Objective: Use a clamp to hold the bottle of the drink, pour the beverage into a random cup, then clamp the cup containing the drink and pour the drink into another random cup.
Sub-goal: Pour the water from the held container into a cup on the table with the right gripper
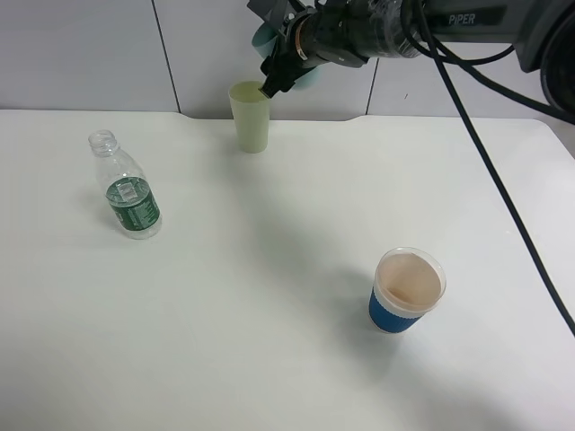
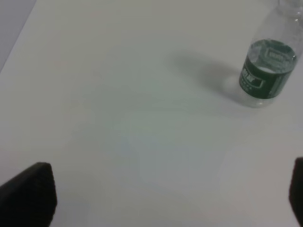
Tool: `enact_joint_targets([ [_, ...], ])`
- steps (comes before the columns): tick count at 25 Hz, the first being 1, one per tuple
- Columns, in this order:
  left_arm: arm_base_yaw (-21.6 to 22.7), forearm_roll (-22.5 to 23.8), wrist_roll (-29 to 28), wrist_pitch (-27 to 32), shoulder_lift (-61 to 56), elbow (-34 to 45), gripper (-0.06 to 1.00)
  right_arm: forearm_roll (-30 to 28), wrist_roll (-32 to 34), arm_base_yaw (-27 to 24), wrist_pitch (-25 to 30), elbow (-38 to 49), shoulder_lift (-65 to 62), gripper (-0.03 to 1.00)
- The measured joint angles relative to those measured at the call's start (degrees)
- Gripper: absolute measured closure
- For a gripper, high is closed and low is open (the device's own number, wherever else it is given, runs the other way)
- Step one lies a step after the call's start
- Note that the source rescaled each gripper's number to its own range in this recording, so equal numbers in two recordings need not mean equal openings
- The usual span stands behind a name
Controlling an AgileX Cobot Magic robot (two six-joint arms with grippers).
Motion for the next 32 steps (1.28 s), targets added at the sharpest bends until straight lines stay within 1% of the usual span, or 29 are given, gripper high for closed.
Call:
enact_joint_targets([
  [5, 0.0, 0.0, 0.0, 0.0, 0.0, 0.0, -0.06, -0.5, -0.7, 0.0, -0.5, -0.2, 0.4, 0.96],
  [10, 0.0, 0.0, 0.0, 0.0, 0.0, 0.0, -0.06, -0.7, -0.7, 0.3, 0.4, -0.9, 1.3, 0.96],
  [17, 0.0, 0.0, 0.0, 0.0, 0.0, 0.0, -0.06, -1.2, -0.7, 0.6, 0.3, -0.9, 1.6, 0.96],
  [25, 0.0, 0.0, 0.0, 0.0, 0.0, 0.0, -0.06, -6.5, -0.8, 0.6, 0.0, -0.9, 1.6, 0.96],
  [32, 0.0, 0.0, 0.0, 0.0, 0.0, 0.0, -0.06, -11.2, -1.1, 0.6, -3.7, -0.9, 1.6, 0.96],
])
